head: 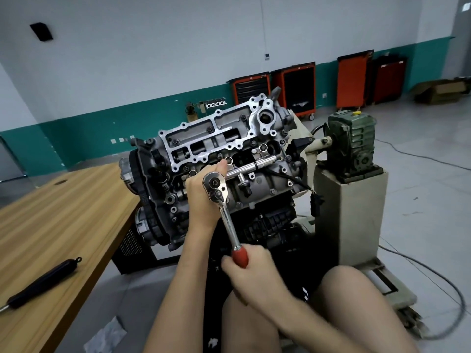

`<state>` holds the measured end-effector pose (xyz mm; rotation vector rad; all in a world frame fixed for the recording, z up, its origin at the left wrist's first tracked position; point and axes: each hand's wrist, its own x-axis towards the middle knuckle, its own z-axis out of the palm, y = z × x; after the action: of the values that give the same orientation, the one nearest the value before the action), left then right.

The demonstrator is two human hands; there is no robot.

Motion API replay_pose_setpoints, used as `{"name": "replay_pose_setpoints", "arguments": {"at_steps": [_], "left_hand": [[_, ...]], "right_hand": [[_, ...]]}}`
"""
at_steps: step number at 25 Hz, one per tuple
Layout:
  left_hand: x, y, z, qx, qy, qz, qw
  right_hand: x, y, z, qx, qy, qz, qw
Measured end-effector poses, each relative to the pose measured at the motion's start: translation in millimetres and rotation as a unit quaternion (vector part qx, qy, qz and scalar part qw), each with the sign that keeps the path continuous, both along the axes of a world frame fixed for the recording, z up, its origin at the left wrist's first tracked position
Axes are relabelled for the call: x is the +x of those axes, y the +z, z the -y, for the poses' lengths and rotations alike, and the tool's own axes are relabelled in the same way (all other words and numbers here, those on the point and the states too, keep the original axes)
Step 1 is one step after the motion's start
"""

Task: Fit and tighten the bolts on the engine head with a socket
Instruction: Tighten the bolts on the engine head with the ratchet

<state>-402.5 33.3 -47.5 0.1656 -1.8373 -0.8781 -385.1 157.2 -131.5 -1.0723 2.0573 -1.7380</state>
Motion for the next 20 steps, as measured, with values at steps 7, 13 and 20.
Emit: {"name": "replay_pose_setpoints", "arguments": {"at_steps": [7, 13, 20], "left_hand": [[3, 0, 8, -0.016, -0.015, 0.033, 0.999], [1, -5, -2, 0.027, 0.006, -0.012, 1.0], [4, -2, 2, 0.01, -0.007, 0.007, 1.0]], "right_hand": [[-130, 143, -59, 0.296, 0.012, -0.463, 0.836], [-37, 22, -29, 0.058, -0.06, -0.155, 0.984], [-30, 20, -20, 0.054, 0.013, -0.102, 0.993]]}}
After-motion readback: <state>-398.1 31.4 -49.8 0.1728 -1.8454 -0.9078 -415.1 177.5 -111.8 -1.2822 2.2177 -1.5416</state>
